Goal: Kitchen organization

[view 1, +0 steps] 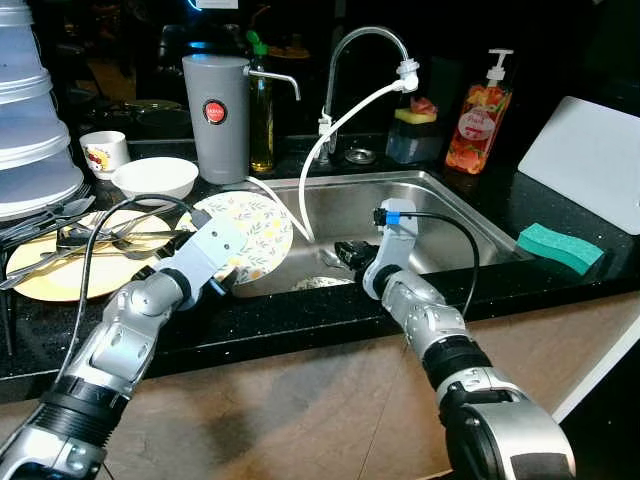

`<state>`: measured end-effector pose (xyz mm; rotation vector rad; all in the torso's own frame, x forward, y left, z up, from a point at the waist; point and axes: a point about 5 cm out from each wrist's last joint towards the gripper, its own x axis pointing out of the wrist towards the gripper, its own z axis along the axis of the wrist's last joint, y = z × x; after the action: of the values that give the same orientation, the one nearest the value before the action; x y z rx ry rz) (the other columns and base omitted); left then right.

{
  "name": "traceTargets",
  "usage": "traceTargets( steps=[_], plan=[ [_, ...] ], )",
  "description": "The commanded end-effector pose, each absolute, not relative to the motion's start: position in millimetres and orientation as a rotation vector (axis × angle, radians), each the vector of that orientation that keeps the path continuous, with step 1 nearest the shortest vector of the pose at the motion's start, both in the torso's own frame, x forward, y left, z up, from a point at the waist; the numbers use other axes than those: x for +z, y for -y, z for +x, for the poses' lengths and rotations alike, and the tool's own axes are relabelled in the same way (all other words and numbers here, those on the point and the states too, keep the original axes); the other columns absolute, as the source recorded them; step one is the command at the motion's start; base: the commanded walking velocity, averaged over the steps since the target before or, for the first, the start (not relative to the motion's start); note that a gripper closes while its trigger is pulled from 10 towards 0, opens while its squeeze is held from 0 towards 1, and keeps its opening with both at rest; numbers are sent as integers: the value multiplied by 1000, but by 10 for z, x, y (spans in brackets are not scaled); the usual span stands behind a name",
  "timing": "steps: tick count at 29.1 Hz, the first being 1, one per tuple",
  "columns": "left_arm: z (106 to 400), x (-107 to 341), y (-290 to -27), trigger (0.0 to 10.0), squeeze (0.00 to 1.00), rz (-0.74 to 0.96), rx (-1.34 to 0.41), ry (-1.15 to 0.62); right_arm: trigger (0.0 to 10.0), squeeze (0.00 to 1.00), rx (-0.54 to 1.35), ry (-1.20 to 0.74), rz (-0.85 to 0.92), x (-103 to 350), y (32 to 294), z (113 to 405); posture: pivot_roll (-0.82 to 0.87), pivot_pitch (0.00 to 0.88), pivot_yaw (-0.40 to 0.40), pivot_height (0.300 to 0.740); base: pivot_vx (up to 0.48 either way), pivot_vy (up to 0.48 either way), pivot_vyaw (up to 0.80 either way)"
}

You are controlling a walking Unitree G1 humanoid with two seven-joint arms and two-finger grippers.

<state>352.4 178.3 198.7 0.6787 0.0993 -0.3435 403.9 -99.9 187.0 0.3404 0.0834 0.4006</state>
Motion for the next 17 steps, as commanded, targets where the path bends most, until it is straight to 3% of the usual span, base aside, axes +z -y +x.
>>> traceTargets(
  steps=[1, 9, 17],
  plan=[
    [3467, 1610, -1775, 10000, 0, 638, -406, -245, 10000, 0, 426, -124, 406, 1864, 904, 4045, 7, 0, -43, 740, 0, 0, 0],
    [3442, 1518, -1822, 10000, 0, 630, -412, -272, 10000, 0, 497, -185, 527, 1931, 579, 4039, 12, 14, -51, 740, 0, 0, 0],
    [3395, 1458, -1866, 10000, 0, 617, -404, -286, 10000, 0, 526, -214, 535, 1995, 373, 4025, 23, 39, -71, 740, 0, 0, 0]
  ],
)
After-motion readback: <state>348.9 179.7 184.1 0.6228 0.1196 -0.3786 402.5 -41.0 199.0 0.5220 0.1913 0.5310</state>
